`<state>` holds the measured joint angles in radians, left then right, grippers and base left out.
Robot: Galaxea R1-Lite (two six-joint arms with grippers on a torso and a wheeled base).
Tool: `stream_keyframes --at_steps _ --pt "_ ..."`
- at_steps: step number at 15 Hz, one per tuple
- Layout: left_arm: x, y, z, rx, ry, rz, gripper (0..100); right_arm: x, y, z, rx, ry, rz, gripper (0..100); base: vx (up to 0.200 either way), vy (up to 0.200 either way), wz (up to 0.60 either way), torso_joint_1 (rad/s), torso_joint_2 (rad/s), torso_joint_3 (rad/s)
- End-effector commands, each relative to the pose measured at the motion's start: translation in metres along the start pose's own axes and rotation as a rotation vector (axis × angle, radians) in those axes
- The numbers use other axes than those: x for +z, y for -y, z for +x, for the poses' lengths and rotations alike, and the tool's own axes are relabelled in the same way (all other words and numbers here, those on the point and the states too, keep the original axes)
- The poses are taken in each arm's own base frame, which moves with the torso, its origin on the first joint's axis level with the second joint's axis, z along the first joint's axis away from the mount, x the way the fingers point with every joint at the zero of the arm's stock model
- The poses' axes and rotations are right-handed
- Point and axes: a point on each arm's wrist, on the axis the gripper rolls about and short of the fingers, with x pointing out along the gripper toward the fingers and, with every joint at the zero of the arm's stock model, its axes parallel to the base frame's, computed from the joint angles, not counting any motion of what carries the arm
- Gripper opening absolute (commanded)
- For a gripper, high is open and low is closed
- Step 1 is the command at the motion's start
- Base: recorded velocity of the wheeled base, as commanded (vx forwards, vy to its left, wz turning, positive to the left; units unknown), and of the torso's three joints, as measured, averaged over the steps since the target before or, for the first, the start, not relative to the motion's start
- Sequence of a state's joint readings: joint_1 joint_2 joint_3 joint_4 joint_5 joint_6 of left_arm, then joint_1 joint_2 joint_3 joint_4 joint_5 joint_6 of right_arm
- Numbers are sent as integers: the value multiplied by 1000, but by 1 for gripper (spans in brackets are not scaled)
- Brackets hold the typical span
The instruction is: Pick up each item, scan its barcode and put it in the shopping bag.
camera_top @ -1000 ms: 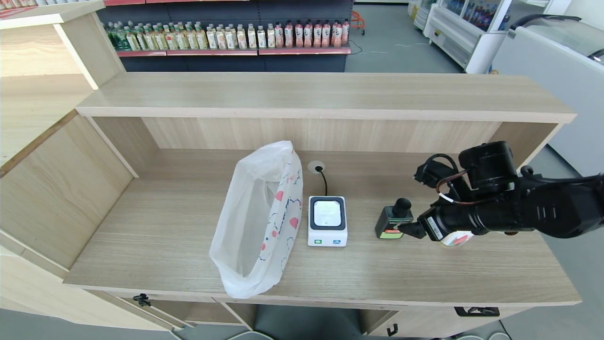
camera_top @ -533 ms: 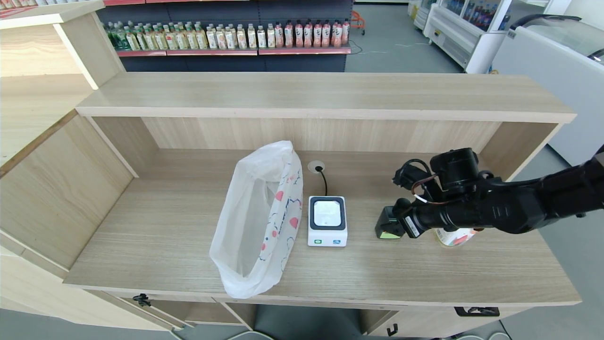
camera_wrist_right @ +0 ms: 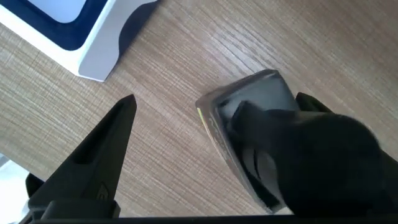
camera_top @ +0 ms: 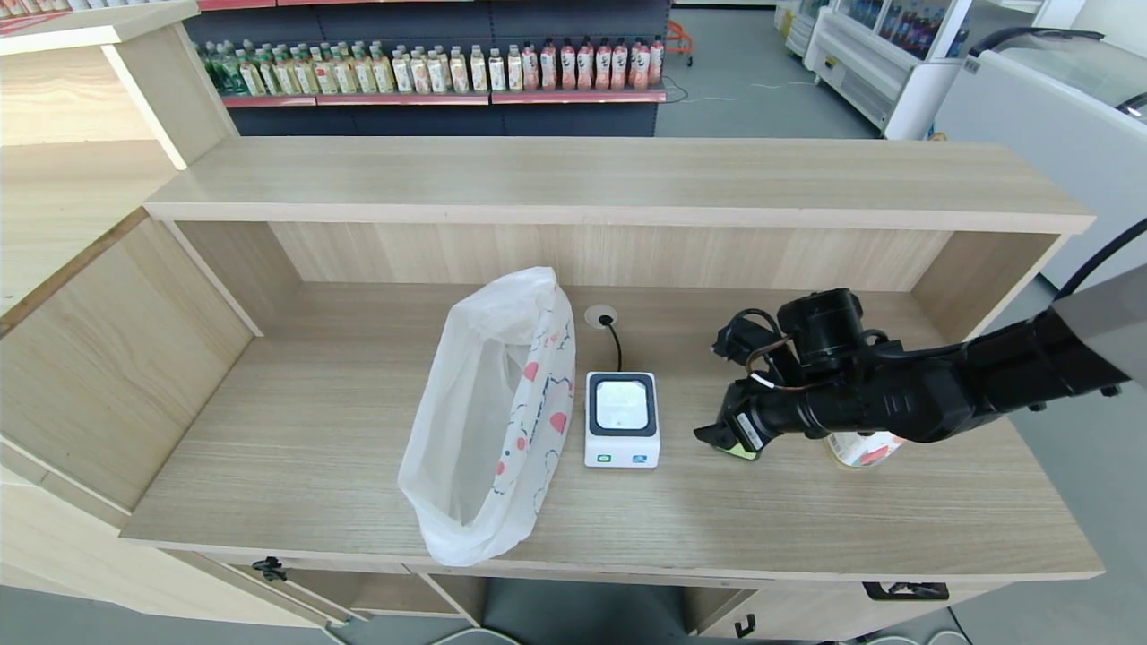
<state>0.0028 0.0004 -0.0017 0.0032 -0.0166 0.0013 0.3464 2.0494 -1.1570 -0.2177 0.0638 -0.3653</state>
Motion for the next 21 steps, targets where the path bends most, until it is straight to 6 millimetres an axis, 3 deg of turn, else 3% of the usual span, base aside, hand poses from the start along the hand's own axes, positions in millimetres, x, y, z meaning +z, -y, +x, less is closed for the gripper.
stream_keyframes --at_steps 1,3,4,8,14,17,19,21 --pt "0 0 0 0 0 0 100 1 -1 3 4 1 -3 100 0 0 0 0 0 0" --pt "0 0 0 0 0 0 100 0 -2 2 24 6 -2 100 0 0 0 0 0 0" --pt "0 0 0 0 0 0 100 1 -2 2 32 10 -3 0 0 0 0 0 0 0" --pt "0 0 0 0 0 0 100 8 0 -7 17 39 -4 0 0 0 0 0 0 0" --pt "0 0 0 0 0 0 100 11 6 -57 -19 98 14 0 0 0 0 0 0 0" --pt "0 0 0 0 0 0 100 31 11 -95 -53 221 109 0 0 0 0 0 0 0" --pt "0 0 0 0 0 0 100 55 18 -131 -91 371 150 0 0 0 0 0 0 0" --pt "0 0 0 0 0 0 100 60 14 -162 -99 441 112 0 0 0 0 0 0 0"
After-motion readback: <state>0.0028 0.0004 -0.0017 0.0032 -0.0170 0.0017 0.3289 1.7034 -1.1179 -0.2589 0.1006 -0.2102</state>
